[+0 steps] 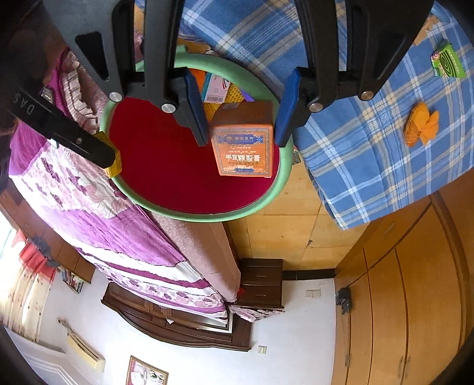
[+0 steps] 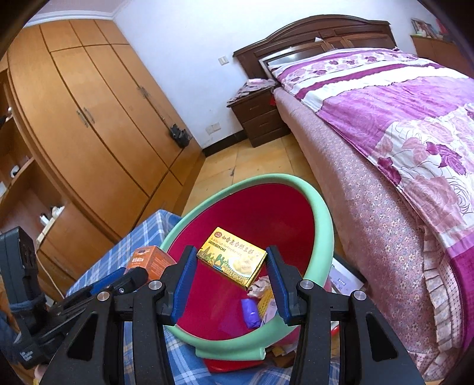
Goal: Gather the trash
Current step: 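Open both tools to drop the orange and yellow boxes into the bucket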
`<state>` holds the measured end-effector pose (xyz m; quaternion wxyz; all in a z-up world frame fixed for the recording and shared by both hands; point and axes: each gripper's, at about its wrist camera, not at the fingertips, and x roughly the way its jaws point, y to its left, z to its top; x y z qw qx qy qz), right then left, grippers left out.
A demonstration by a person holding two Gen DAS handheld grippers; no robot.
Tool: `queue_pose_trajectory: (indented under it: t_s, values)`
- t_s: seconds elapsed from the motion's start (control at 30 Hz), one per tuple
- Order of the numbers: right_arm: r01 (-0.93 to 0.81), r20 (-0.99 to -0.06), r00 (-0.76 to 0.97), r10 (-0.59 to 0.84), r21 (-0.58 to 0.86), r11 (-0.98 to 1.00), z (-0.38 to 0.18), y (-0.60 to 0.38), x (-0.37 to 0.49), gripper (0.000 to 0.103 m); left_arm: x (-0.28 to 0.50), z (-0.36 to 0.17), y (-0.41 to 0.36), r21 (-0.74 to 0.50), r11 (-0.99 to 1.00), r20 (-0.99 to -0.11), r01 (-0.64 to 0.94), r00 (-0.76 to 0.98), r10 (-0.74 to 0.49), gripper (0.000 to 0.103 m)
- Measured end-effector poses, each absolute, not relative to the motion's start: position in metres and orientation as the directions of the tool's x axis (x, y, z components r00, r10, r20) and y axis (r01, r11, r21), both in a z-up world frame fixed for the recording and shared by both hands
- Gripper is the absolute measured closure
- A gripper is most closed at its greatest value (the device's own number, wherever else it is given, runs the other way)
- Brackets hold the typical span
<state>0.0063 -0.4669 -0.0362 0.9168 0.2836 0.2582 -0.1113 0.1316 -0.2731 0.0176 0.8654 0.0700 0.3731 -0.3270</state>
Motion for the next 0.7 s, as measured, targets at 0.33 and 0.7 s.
queue_pose_trajectory:
  t_s: [0.33, 0.7]
  values:
    - [0.356, -0.538, 0.841, -0.056, 0.473, 0.806, -0.041, -0.470, 0.006, 0.055, 0.131, 0.015, -0.273, -0.133, 0.776, -0.702, 0.617, 0.494, -0.513, 0.048]
    - [0.346, -0.560, 0.828, -0.037, 0.458, 0.819, -0.046, -0.462, 0.015, 0.054, 0.130, 0.013, -0.244, -0.167, 0.825, -0.705, 0.540, 0.520, -0.483, 0.048]
